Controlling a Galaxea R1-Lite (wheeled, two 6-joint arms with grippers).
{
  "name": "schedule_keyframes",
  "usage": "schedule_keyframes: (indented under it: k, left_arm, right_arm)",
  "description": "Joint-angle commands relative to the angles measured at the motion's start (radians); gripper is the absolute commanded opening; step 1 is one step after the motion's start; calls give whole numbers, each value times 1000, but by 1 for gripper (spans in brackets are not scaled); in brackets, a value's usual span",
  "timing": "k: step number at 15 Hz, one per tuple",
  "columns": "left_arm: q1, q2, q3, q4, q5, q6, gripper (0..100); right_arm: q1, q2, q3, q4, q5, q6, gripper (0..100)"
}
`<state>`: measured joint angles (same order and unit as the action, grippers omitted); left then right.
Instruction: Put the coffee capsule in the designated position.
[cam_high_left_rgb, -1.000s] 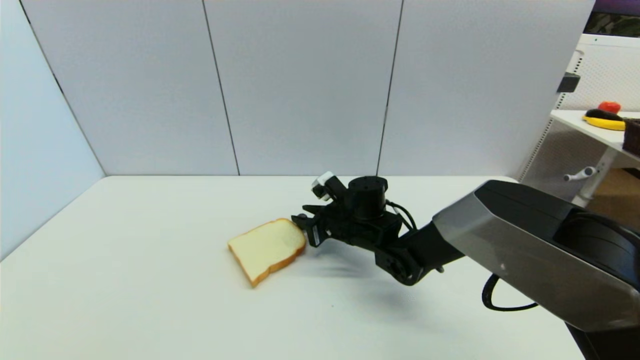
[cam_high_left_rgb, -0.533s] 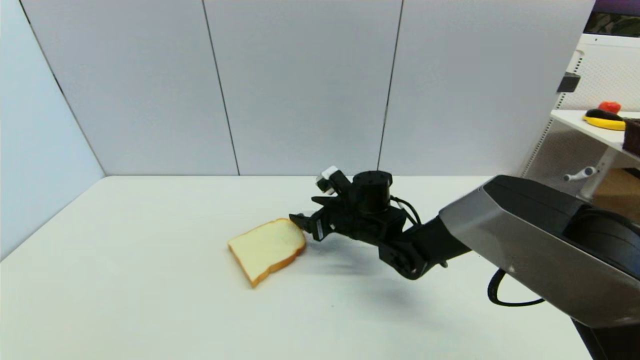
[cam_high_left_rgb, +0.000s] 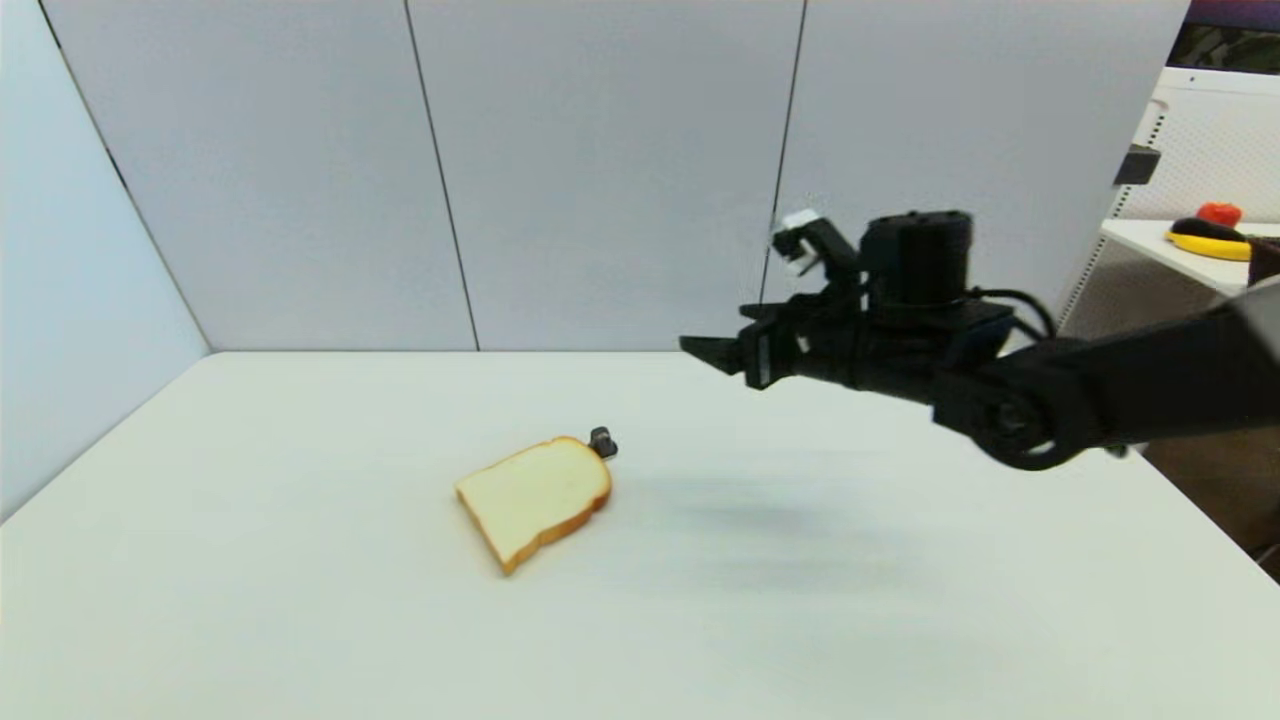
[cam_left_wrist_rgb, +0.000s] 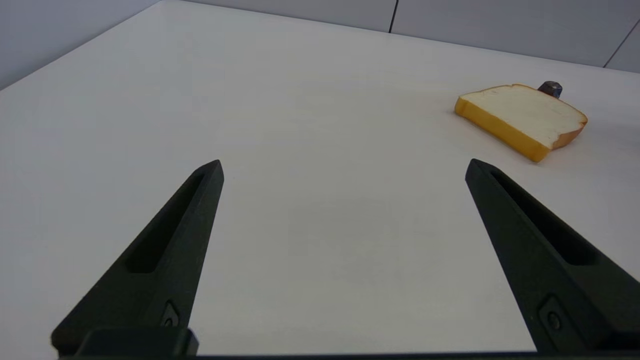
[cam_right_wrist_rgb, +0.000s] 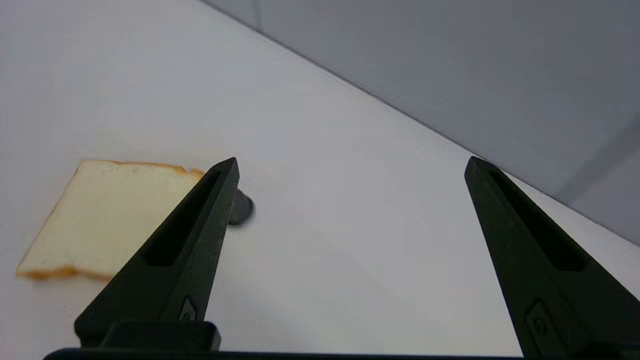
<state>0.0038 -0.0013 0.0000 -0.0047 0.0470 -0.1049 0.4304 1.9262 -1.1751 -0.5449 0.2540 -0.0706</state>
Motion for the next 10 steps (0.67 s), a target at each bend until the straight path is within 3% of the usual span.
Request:
schedule_keyframes:
  k: [1,4,6,10]
  left_arm:
    - [-1,1,0,0,1,-1,100]
    - [1,1,0,0,2,-1,100]
    - [1,1,0,0,1,-1,100]
    - [1,1,0,0,2,-1,100]
  right_arm:
    - [-295,-549,423,85,-1,-3,100]
    - [-463,-813,615,112,-7,0,100]
    - [-579,-1017,718,210,-6,-3,100]
    - [-607,-1368,936,232,-30,-12,100]
